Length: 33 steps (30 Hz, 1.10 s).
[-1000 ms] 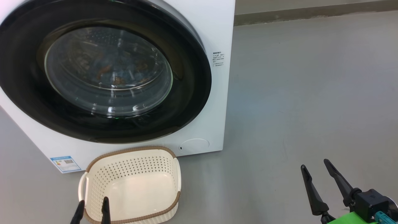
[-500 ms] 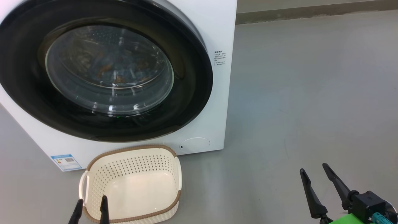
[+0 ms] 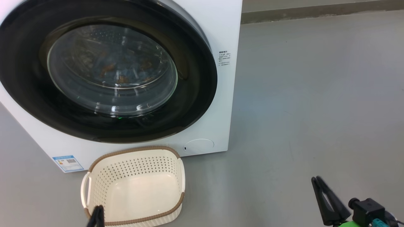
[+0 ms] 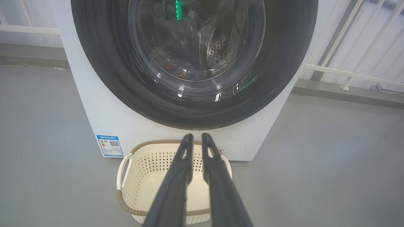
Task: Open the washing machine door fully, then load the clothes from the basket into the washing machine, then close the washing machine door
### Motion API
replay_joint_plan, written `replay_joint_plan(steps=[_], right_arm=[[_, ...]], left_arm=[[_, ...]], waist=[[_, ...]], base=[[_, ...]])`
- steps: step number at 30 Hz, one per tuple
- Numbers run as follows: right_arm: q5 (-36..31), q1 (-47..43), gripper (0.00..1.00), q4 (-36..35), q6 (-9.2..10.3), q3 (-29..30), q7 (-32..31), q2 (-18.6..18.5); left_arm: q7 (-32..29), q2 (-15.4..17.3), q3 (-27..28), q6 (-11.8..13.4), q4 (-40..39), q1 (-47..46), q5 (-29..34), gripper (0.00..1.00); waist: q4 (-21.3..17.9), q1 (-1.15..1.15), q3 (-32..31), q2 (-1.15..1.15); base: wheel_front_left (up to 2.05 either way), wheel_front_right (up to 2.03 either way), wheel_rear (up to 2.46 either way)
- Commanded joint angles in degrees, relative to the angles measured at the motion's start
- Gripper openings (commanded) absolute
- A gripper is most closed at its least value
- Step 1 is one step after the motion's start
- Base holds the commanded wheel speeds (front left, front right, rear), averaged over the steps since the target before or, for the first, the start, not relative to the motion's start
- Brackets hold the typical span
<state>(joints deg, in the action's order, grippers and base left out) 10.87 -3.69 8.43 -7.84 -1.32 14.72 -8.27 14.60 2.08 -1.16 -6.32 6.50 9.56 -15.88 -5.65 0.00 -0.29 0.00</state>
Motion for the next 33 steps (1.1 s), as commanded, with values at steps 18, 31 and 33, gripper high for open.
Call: replay_joint_plan(steps=[18, 31, 33], right_arm=[[11.3, 1.2, 0.00, 1.2, 0.05, 0.3, -2.2, 0.3], [20.1, 2.2, 0.00, 1.7, 0.08, 0.8, -4.1, 0.6], [21.4, 2.4, 0.00, 1.8, 0.09, 0.8, -4.4, 0.7]], left_arm=[[-2.8, 0.0, 0.9, -0.2, 1.5, -2.1, -10.1, 0.00], [-5.0, 0.1, 1.7, -0.3, 2.2, -3.7, -18.0, 0.00], [-5.3, 0.1, 1.9, -0.3, 2.3, -4.0, -19.2, 0.00]], waist=[[0.7, 0.00, 0.1, 0.00], [1.3, 0.00, 0.1, 0.00], [1.4, 0.00, 0.1, 0.00]], base=[[0.00, 0.00, 0.00], [0.00, 0.00, 0.00], [0.00, 0.00, 0.00]])
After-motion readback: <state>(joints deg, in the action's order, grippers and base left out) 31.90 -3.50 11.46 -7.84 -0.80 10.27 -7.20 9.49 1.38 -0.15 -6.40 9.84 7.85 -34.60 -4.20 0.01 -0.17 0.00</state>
